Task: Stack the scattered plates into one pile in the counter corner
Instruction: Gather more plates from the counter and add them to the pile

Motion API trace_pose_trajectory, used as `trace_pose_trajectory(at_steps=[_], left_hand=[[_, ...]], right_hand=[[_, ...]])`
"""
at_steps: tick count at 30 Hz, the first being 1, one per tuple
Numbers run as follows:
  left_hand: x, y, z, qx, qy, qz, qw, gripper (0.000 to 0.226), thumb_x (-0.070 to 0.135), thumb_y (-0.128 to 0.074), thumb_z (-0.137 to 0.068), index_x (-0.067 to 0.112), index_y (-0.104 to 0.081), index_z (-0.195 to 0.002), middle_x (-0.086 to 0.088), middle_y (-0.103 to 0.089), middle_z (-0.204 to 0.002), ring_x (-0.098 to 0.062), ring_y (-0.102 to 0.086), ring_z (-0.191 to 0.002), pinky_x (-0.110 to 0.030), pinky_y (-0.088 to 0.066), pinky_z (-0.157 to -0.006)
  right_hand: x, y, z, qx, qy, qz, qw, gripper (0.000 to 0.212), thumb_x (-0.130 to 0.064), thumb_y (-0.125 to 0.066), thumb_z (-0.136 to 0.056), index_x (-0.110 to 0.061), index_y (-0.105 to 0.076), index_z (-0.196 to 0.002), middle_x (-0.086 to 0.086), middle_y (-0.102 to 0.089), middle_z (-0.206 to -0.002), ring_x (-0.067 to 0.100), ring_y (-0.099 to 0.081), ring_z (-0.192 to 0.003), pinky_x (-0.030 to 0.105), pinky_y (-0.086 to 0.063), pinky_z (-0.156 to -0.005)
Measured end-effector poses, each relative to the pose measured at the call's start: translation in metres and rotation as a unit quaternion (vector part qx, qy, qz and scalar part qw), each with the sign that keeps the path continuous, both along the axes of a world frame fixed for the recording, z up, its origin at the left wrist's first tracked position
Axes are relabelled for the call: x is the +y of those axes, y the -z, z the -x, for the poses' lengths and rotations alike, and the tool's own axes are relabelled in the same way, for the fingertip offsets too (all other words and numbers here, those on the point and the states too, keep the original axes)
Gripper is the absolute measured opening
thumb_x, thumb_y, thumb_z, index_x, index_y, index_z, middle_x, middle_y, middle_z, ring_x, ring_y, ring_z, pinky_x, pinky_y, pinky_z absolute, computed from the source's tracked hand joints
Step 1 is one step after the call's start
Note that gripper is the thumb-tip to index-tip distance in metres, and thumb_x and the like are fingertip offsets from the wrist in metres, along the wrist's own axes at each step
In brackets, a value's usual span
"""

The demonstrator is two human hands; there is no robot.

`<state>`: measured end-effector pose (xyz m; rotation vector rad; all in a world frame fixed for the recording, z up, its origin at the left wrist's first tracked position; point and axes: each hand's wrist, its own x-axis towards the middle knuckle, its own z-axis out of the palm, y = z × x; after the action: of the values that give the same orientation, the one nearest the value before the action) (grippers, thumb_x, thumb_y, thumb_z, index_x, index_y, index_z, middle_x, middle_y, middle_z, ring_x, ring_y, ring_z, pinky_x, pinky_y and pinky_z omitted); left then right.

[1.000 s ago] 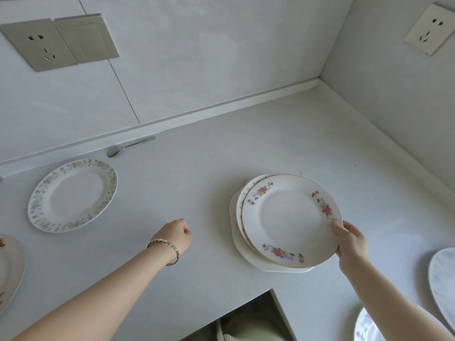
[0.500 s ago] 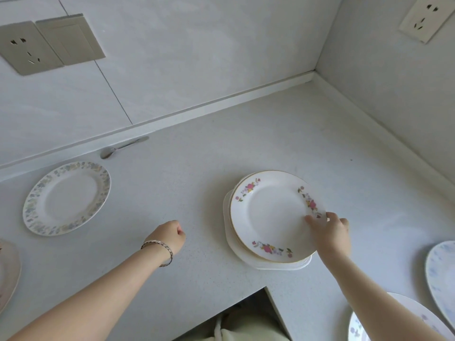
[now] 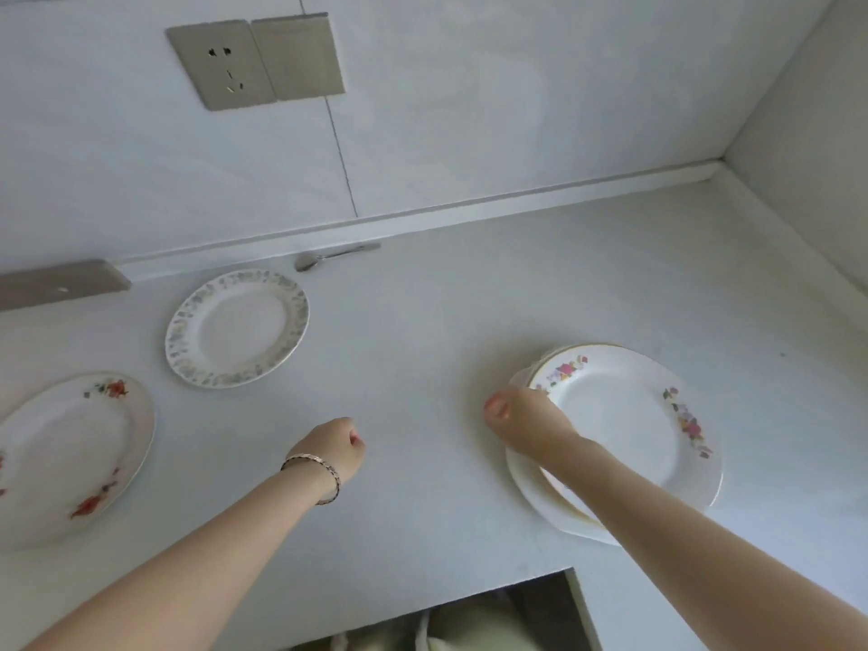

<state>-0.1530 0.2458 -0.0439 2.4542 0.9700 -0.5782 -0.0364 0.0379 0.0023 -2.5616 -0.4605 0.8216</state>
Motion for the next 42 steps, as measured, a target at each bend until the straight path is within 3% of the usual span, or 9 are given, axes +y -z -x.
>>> trace_pose_trajectory(at_steps=[6,11,14,19,24,27,32,37,42], left_hand=[[0.092,-0.012,0.053,-0.001,-0.077,-0.018,0.997,0.020,0.015,-0.038,-0.090,0.020,-0.044,-0.072,-0.001,-0.054,-0.082,-0.023,-0.051,-0.079,-0.026,-0.038,-0.068],[0.169,-0.006,0.094,0.003,-0.116,-0.016,0.993,0.020,0.014,-0.037,-0.091,0.019,-0.042,-0.073,0.005,-0.046,-0.064,-0.022,-0.050,-0.074,-0.027,-0.036,-0.064],[0.205,0.002,0.111,0.007,-0.121,-0.005,0.993,0.015,0.014,-0.036,-0.092,0.017,-0.044,-0.079,0.002,-0.049,-0.070,-0.022,-0.049,-0.078,-0.026,-0.036,-0.067],[0.247,0.010,0.123,0.008,-0.110,0.001,0.994,0.016,0.015,-0.034,-0.091,0.019,-0.046,-0.080,0.001,-0.054,-0.081,-0.021,-0.050,-0.077,-0.025,-0.036,-0.063],[0.267,0.009,0.127,-0.004,-0.097,0.012,0.995,0.017,0.015,-0.034,-0.092,0.020,-0.044,-0.079,0.005,-0.048,-0.070,-0.021,-0.050,-0.076,-0.025,-0.036,-0.066],[0.270,0.008,0.126,-0.006,-0.079,0.017,0.997,0.018,0.013,-0.034,-0.092,0.020,-0.046,-0.080,0.005,-0.049,-0.072,-0.020,-0.050,-0.075,-0.025,-0.036,-0.063],[0.256,0.006,0.112,-0.007,-0.045,0.026,0.999,0.015,0.016,-0.035,-0.094,0.020,-0.048,-0.085,0.001,-0.057,-0.084,-0.021,-0.053,-0.079,-0.025,-0.039,-0.066],[0.211,0.008,0.082,-0.010,0.003,0.032,0.999,0.014,0.017,-0.036,-0.093,0.020,-0.048,-0.086,0.001,-0.057,-0.089,-0.022,-0.055,-0.083,-0.026,-0.040,-0.068],[0.136,0.004,0.040,-0.019,0.062,0.025,0.998,0.014,0.015,-0.036,-0.091,0.020,-0.046,-0.082,0.001,-0.055,-0.087,-0.023,-0.052,-0.082,-0.025,-0.038,-0.069]], right_hand=[[0.132,0.024,0.030,0.058,-0.110,0.059,0.991,0.029,-0.015,-0.047,-0.086,-0.006,-0.065,-0.108,0.009,-0.065,-0.116,0.027,-0.061,-0.107,0.033,-0.049,-0.089],[0.234,0.048,0.051,0.163,-0.025,-0.008,0.986,0.016,-0.005,-0.046,-0.083,-0.005,-0.060,-0.076,0.010,-0.065,-0.081,0.026,-0.064,-0.080,0.029,-0.048,-0.067],[0.285,0.060,0.060,0.289,0.207,-0.155,0.922,0.012,-0.013,-0.054,-0.089,-0.004,-0.056,-0.097,0.007,-0.058,-0.079,0.016,-0.059,-0.064,0.022,-0.048,-0.060],[0.340,0.072,0.065,0.387,0.417,-0.303,0.765,0.012,-0.007,-0.057,-0.090,-0.005,-0.053,-0.101,0.011,-0.061,-0.095,0.023,-0.061,-0.087,0.031,-0.053,-0.081],[0.353,0.077,0.071,0.347,0.489,-0.332,0.728,0.015,0.002,-0.053,-0.090,0.007,-0.058,-0.104,0.018,-0.059,-0.104,0.031,-0.061,-0.098,0.040,-0.050,-0.092],[0.345,0.071,0.071,0.326,0.498,-0.346,0.725,0.010,0.004,-0.053,-0.090,0.002,-0.059,-0.083,0.014,-0.062,-0.090,0.024,-0.062,-0.074,0.037,-0.052,-0.082],[0.283,0.053,0.063,0.278,0.469,-0.354,0.760,0.017,0.006,-0.054,-0.087,-0.005,-0.063,-0.077,0.010,-0.066,-0.078,0.022,-0.064,-0.071,0.030,-0.059,-0.065],[0.187,0.021,0.050,0.189,0.407,-0.358,0.819,0.019,0.001,-0.056,-0.086,-0.011,-0.069,-0.080,-0.001,-0.072,-0.062,0.014,-0.068,-0.058,0.019,-0.055,-0.053],[0.069,-0.003,0.033,0.122,0.430,-0.358,0.820,0.015,-0.003,-0.053,-0.089,-0.006,-0.067,-0.087,-0.005,-0.070,-0.052,0.006,-0.067,-0.047,0.016,-0.053,-0.046]])
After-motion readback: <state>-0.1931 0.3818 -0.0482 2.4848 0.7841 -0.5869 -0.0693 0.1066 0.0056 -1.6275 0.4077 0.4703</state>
